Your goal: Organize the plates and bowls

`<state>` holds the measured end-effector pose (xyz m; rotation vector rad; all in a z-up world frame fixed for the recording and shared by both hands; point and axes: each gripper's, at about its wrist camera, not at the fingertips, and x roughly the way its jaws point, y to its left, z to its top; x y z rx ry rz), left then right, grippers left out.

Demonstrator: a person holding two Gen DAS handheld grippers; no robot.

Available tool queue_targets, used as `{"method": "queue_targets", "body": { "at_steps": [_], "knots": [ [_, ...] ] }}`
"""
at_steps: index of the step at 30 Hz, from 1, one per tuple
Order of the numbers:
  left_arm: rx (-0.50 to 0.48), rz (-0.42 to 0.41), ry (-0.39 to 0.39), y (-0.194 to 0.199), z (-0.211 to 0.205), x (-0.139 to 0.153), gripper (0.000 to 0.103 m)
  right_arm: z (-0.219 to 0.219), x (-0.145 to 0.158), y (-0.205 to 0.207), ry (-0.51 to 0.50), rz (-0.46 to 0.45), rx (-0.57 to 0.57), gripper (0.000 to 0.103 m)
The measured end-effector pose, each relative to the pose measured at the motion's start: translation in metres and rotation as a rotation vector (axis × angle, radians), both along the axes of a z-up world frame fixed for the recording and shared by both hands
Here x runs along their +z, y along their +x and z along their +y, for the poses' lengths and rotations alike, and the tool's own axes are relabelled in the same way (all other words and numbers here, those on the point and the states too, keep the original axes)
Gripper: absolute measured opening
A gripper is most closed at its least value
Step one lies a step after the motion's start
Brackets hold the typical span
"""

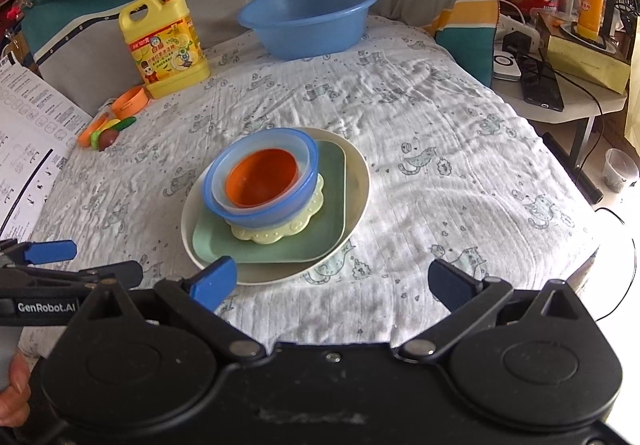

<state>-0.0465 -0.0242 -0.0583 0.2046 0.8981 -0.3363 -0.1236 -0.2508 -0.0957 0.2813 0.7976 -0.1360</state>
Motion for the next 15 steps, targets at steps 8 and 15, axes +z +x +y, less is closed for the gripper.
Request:
{"method": "queue_targets", "body": {
  "at_steps": [8,15],
  "knots": [
    [0.01,0.021,0.001,0.0033,0.0009,-0.0049,0.103,0.0008,-0.0031,0.0043,0.004,0.015,0.005,0.103],
    [0.013,0.033,-0.001,0.0057,0.0006,-0.0073,0.103,0.0005,-0.0059,0.008,0.007,0.029,0.007,0.103]
  ]
}}
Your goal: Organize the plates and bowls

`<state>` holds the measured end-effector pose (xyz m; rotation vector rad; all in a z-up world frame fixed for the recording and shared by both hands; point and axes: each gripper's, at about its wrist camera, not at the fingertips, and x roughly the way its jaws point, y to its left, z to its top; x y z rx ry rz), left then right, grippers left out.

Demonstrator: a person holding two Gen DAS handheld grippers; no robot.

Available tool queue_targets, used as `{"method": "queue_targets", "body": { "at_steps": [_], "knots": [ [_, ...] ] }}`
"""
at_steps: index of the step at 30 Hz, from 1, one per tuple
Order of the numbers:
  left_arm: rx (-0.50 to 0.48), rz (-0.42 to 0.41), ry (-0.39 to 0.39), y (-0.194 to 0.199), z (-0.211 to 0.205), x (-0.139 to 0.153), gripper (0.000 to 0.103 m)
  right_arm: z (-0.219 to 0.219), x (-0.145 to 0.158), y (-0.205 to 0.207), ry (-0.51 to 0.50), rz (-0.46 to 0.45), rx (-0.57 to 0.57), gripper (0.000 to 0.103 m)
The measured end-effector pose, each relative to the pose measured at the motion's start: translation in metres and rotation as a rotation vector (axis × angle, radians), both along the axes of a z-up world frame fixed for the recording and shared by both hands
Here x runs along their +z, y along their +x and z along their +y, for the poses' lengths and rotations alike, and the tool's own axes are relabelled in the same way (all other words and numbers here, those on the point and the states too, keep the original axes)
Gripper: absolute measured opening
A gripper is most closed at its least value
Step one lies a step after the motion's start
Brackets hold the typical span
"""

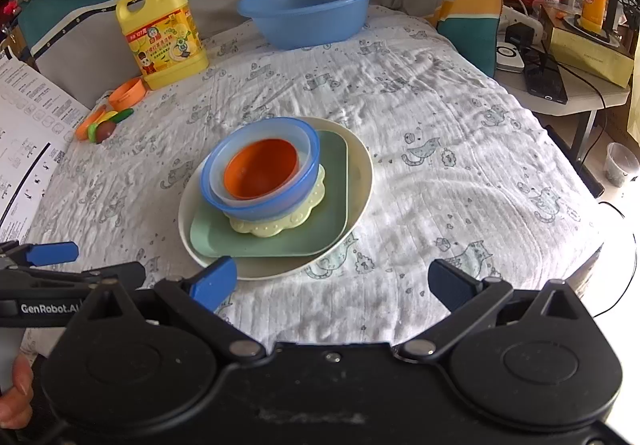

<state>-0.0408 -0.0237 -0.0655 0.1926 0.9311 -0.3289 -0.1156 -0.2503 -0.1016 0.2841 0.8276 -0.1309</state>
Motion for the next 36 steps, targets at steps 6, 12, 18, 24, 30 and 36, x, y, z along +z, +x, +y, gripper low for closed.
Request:
{"method": "queue_targets", "body": {
  "at_steps": [6,12,18,24,30,36],
  "knots": [
    [-0.002,0.001,-0.004,0.0,-0.0001,-0.0001,0.103,-0.0003,-0.0009,0.0007,-0.001,0.0,-0.007,0.103],
    [-0.013,-0.001,-0.015,-0.0011,-0.0006,-0.0006,0.103,-0.0007,-0.0012,0.0012,-0.006,0.004,-0.009,0.103],
    [-0.027,-0.016,-0.006,-0.0033,-0.0032,0.0001,0.103,-0.0007,-0.0016,0.0017,-0.007,0.007,-0.012,0.103],
    [-0.032,-0.028,0.005,-0.0044,-0.0036,0.0011,0.103,-0.0009,-0.0011,0.002,-0.01,0.005,-0.01,0.103],
    [-0.041,-0.038,0.02,-0.0053,-0.0049,0.0013,0.103,-0.0003,-0.0006,0.0021,-0.014,0.0,-0.008,0.103],
    [-0.047,-0.037,0.02,-0.0057,-0.0053,0.0011,0.103,0.0005,-0.0008,0.0024,-0.012,0.0,-0.013,0.103]
  ]
}}
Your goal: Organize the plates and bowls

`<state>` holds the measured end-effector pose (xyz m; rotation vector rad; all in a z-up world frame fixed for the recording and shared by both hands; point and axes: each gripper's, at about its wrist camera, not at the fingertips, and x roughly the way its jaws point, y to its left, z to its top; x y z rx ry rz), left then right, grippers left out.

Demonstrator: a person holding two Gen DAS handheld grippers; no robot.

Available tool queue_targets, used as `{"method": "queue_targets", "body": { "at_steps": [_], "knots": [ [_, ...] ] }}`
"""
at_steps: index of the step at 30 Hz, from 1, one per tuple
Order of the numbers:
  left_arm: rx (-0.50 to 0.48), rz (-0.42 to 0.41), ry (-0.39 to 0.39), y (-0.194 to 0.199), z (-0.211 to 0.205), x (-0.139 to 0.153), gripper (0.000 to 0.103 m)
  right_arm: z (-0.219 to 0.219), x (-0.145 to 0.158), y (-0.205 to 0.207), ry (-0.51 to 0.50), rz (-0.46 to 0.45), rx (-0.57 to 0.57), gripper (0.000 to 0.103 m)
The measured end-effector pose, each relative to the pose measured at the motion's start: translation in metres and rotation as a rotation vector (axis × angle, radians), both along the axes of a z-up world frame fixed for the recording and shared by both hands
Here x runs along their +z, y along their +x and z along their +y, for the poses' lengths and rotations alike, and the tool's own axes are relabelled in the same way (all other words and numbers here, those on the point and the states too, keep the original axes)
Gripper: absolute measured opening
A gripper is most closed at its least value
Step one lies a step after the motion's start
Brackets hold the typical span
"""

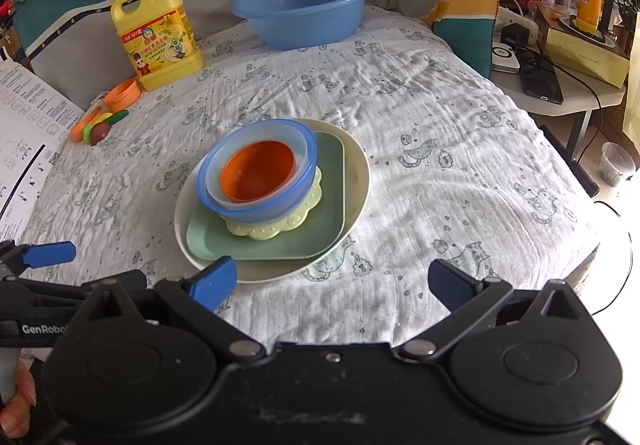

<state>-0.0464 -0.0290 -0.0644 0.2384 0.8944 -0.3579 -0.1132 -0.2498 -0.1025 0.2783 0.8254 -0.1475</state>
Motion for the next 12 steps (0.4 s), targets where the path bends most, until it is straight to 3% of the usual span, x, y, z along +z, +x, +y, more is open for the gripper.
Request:
{"method": "queue_targets", "body": {
  "at_steps": [12],
  "knots": [
    [-0.022,-0.007,0.011,-0.003,-0.0012,-0.0011,0.103,0.0014,-0.0004,0.0005,0.001,-0.001,0.002,0.103]
  ]
}}
